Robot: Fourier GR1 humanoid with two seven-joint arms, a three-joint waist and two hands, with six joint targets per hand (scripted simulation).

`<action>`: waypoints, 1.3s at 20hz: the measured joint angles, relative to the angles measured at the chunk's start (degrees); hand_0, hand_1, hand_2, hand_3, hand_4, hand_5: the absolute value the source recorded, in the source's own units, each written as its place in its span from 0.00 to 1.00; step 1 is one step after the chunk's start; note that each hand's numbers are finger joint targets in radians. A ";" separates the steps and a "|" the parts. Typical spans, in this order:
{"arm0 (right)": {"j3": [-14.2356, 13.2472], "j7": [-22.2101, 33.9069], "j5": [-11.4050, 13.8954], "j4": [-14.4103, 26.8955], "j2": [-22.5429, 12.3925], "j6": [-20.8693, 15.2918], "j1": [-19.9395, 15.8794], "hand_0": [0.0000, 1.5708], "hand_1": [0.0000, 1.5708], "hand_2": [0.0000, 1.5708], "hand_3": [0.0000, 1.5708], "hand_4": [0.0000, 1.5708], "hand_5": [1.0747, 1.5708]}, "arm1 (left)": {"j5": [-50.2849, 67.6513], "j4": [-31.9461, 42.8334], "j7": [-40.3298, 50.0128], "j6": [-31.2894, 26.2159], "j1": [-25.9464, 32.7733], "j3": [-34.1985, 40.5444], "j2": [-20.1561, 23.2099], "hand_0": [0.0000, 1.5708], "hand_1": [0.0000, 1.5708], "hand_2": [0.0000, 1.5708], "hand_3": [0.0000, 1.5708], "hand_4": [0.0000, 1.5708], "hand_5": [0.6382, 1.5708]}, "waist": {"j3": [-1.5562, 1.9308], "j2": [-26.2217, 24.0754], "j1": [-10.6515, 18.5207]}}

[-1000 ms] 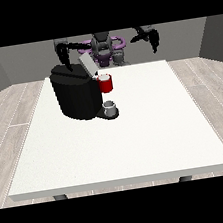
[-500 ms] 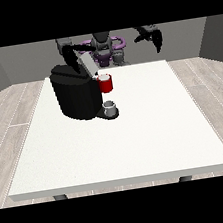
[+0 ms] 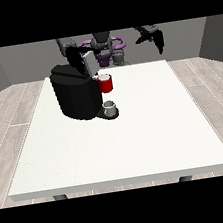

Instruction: Insert the coffee pod into the coffee machine and close the lid

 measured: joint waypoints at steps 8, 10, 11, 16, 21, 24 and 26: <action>1.36 3.91 2.20 0.28 -0.86 -0.91 -3.51 0.00 0.00 0.00 0.00 0.00 1.00 | -0.39 -0.43 0.76 0.21 0.00 -1.13 -0.15 0.00 0.00 0.00 0.00 0.24 1.00 | 0.41 1.34 0.73; 1.67 5.48 2.88 -0.44 -0.41 -2.30 -3.69 0.00 0.00 0.00 0.00 0.00 1.00 | -0.81 -0.06 -0.33 0.19 0.36 -1.62 -0.28 0.00 0.00 0.00 0.00 0.25 1.00 | 0.51 1.48 0.85; 1.66 6.63 3.16 -0.62 -0.70 -2.66 -4.24 0.00 0.00 0.00 0.00 0.00 1.00 | -0.97 -0.06 -0.39 0.17 -0.01 -1.88 -0.32 0.00 0.00 0.00 0.00 0.23 1.00 | 0.60 1.79 1.12; 2.35 9.36 5.78 -2.02 -2.55 -4.29 -5.48 0.00 0.00 0.00 0.00 0.13 1.00 | -1.53 -0.03 -0.69 0.03 -1.21 -2.75 -0.37 0.00 0.00 0.00 0.00 0.21 1.00 | 0.91 3.14 2.76; 2.67 12.86 8.43 -3.12 -5.31 -4.87 -8.21 0.00 0.00 0.00 0.00 0.15 1.00 | -1.60 0.25 -1.21 -0.58 -3.08 -3.57 -0.53 0.00 0.00 0.00 0.00 0.25 1.00 | 1.26 5.37 5.36; 2.11 16.67 8.45 -4.53 -6.35 -4.73 -8.55 0.00 0.00 0.00 0.00 0.08 1.00 | -1.34 0.14 -1.02 -0.91 -4.30 -3.90 -0.78 0.00 0.00 0.00 0.00 0.26 1.00 | 1.55 5.99 6.66; 1.79 18.97 8.77 -5.66 -7.09 -4.88 -8.68 0.00 0.00 0.00 0.00 0.09 1.00 | -1.41 0.19 -0.96 -0.98 -4.76 -4.31 -1.09 0.00 0.00 0.00 0.00 0.28 1.00 | 1.73 6.42 7.65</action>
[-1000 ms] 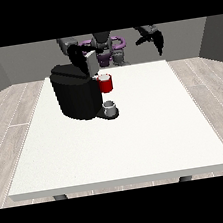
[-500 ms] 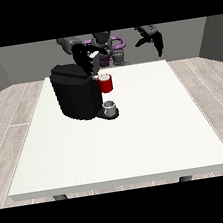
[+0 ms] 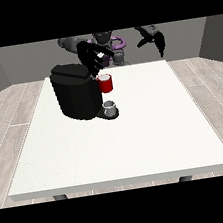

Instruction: Insert the coffee pod into the coffee machine and close the lid

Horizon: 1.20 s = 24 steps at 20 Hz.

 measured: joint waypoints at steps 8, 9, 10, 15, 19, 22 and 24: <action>-1.84 9.67 1.88 -5.29 -5.25 0.32 -1.04 0.00 0.00 0.00 0.00 0.00 1.00 | 0.01 -0.48 -0.48 -1.57 -2.89 -1.93 -0.55 0.00 0.00 0.00 0.00 0.28 1.00 | 0.57 3.06 5.46; -2.06 10.82 2.15 -5.95 -5.86 0.49 -0.98 0.00 0.00 0.00 0.00 0.00 1.00 | 0.22 -0.57 -0.40 -1.93 -3.31 -2.16 -0.68 0.00 0.00 0.00 0.00 0.25 1.00 | 0.65 3.39 6.19; -2.28 11.80 2.54 -6.62 -6.54 0.67 -0.96 0.00 0.00 0.00 0.00 0.00 1.00 | 0.20 -0.66 -0.47 -2.07 -3.73 -2.52 -0.91 0.00 0.00 0.00 0.00 0.23 1.00 | 0.74 3.79 6.86; -3.82 14.60 3.63 -9.62 -9.68 2.29 -1.61 0.00 0.00 0.00 0.00 0.00 1.00 | 0.25 -0.71 -0.49 -2.82 -6.56 -3.28 -1.11 0.00 0.00 0.00 0.00 0.24 1.00 | 1.08 6.80 10.32; -3.25 7.60 1.55 -11.61 -6.24 1.43 -6.64 0.00 0.00 0.00 0.00 0.00 1.00 | 0.54 -0.87 -0.32 -3.16 -8.87 -3.54 -1.41 0.00 0.00 0.00 0.00 0.00 1.00 | -0.44 9.53 14.73; -2.27 2.90 0.99 -11.46 -3.96 1.01 -9.42 0.00 0.00 0.00 0.00 0.08 1.00 | 0.79 -1.39 0.28 -3.51 -10.50 -3.65 -1.36 0.00 0.00 0.00 0.00 0.18 1.00 | -1.18 11.48 16.33; -1.79 -0.06 0.71 -10.63 -3.26 1.44 -10.88 0.00 0.00 0.00 0.00 0.06 1.00 | 0.66 -1.61 0.01 -3.12 -10.58 -3.60 -1.48 0.00 0.00 0.00 0.00 0.21 1.00 | -1.43 12.57 16.04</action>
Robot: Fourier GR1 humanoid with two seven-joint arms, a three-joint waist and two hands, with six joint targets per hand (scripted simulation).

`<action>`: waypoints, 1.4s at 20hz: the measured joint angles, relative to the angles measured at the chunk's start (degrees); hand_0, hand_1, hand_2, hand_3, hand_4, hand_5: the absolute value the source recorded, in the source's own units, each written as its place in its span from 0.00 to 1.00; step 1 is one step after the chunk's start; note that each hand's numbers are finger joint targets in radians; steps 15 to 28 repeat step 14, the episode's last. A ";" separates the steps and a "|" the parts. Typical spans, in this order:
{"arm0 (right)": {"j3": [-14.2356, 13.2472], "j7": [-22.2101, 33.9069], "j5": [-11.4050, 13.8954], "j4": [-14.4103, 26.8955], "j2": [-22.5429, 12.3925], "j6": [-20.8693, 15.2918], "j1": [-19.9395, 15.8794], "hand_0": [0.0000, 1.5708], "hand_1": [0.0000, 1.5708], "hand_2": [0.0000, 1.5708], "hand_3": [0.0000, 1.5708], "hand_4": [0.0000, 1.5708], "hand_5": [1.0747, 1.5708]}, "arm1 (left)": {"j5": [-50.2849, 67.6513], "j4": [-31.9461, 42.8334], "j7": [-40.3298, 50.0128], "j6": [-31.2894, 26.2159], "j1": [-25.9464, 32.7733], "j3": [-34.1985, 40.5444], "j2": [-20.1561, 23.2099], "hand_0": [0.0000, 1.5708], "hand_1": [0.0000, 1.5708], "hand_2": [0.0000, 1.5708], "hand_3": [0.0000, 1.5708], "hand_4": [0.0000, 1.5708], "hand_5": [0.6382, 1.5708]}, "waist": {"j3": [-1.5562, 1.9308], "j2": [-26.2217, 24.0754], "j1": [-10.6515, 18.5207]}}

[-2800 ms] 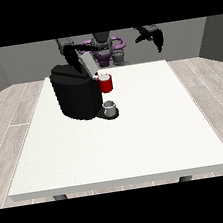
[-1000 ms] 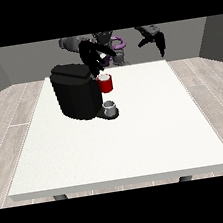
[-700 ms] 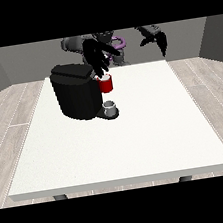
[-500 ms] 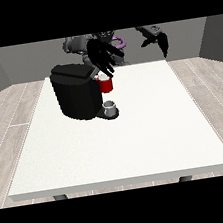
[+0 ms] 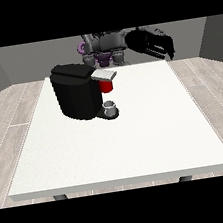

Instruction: Insert the coffee pod into the coffee machine and close the lid

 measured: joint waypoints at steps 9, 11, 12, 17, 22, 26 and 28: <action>2.67 -9.45 -0.70 3.79 6.02 0.01 -2.25 0.00 0.00 0.00 0.00 0.11 1.00 | 0.80 -0.36 0.49 0.21 1.64 1.84 1.28 0.00 0.00 0.00 0.00 0.21 1.00 | -0.34 -1.52 -3.45; 4.32 -11.45 -0.53 3.44 8.47 -0.17 -0.61 0.00 0.00 0.00 0.00 0.12 1.00 | 1.37 -0.09 0.20 -0.39 3.61 2.16 1.59 0.00 0.00 0.00 0.00 0.16 1.00 | -0.37 -3.50 -4.79; 5.14 -12.49 -0.50 3.35 9.62 -0.12 0.26 0.00 0.00 0.00 0.00 0.12 1.00 | 1.55 0.09 0.04 -0.55 4.51 2.46 1.86 0.00 0.00 0.00 0.00 0.16 1.00 | -0.37 -4.35 -5.71; 6.70 -15.05 -0.70 2.83 12.26 -0.17 2.72 0.00 0.00 0.00 0.00 0.17 1.00 | 1.82 0.34 0.15 -0.21 5.59 3.57 2.53 0.00 0.00 0.00 0.00 0.17 1.00 | -0.38 -6.02 -7.95; 6.70 -15.05 -0.70 2.83 12.26 -0.17 2.72 0.00 0.00 0.00 0.00 0.17 1.00 | 1.82 0.34 0.15 -0.21 5.59 3.57 2.53 0.00 0.00 0.00 0.00 0.17 1.00 | -0.38 -6.02 -7.95; 6.70 -15.05 -0.70 2.83 12.26 -0.17 2.72 0.00 0.00 0.00 0.00 0.17 1.00 | 1.82 0.34 0.15 -0.21 5.59 3.57 2.53 0.00 0.00 0.00 0.00 0.17 1.00 | -0.38 -6.02 -7.95; 6.70 -15.05 -0.70 2.83 12.26 -0.17 2.72 0.00 0.00 0.00 0.00 0.17 1.00 | 1.82 0.34 0.15 -0.21 5.59 3.57 2.53 0.00 0.00 0.00 0.00 0.17 1.00 | -0.38 -6.02 -7.95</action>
